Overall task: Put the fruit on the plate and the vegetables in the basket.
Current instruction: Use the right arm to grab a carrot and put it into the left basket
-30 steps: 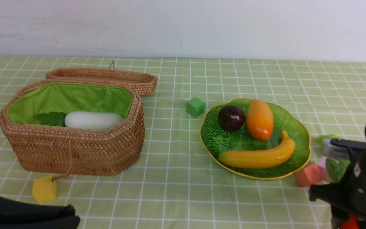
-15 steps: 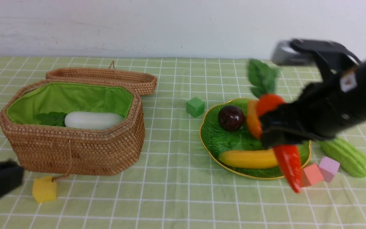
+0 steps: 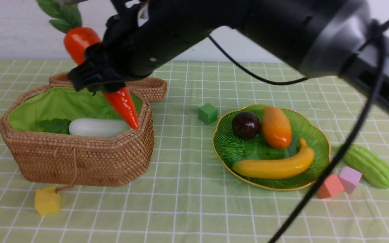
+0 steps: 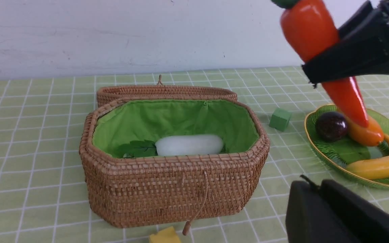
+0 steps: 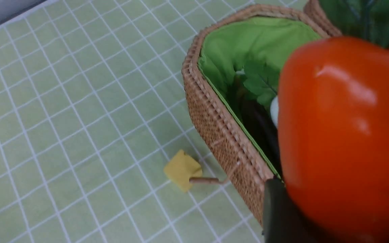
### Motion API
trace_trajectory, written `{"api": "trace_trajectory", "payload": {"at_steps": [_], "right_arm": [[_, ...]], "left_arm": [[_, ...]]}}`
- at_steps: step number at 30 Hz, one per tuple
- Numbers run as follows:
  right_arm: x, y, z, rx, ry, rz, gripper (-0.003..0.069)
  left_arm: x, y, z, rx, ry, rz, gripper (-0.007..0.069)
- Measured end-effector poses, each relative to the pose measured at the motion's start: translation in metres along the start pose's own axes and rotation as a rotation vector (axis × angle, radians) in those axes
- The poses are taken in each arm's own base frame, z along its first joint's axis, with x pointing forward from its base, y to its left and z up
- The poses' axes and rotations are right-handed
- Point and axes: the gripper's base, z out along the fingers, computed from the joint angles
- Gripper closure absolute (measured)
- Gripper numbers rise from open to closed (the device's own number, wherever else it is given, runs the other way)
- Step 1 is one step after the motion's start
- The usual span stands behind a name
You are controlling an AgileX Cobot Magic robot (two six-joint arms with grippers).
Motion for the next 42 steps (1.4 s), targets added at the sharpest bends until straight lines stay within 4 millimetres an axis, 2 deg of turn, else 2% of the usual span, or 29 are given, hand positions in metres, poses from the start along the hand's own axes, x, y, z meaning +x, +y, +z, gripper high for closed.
{"api": "trace_trajectory", "payload": {"at_steps": [6, 15, 24, 29, 33, 34, 35, 36, 39, 42], "right_arm": [[0.001, -0.002, 0.035, -0.017, -0.034, -0.046, 0.0365], [0.006, -0.007, 0.063, -0.016, -0.097, -0.031, 0.0365], [0.015, -0.021, 0.103, 0.064, -0.209, -0.172, 0.0365], [0.020, -0.025, 0.115, 0.086, -0.225, -0.190, 0.0361], [0.023, -0.026, 0.119, 0.085, -0.215, -0.189, 0.0209], [0.023, -0.026, 0.119, 0.085, -0.214, -0.189, 0.0141], [0.023, -0.026, 0.119, 0.085, -0.214, -0.189, 0.0141], [0.022, -0.026, 0.118, 0.090, -0.217, -0.197, 0.0039], [0.022, -0.027, 0.112, 0.098, -0.179, -0.216, -0.0013], [0.019, -0.024, 0.093, 0.087, -0.096, -0.219, 0.0003]], "left_arm": [[-0.001, 0.000, 0.000, -0.002, -0.012, 0.006, 0.0585], [-0.005, -0.002, 0.000, 0.025, -0.059, 0.010, 0.0585], [-0.007, -0.002, 0.000, 0.025, -0.081, 0.023, 0.0585], [-0.007, -0.002, 0.000, 0.023, -0.083, 0.025, 0.0585], [-0.008, -0.002, 0.000, 0.023, -0.083, 0.026, 0.0585], [-0.008, -0.002, 0.000, 0.023, -0.083, 0.026, 0.0585], [-0.008, -0.002, 0.000, 0.023, -0.083, 0.026, 0.0585], [-0.008, -0.002, 0.000, 0.022, -0.083, 0.027, 0.0585], [-0.008, -0.002, 0.000, 0.021, -0.084, 0.027, 0.0585], [-0.008, -0.002, 0.000, 0.021, -0.084, 0.027, 0.0585]]}}
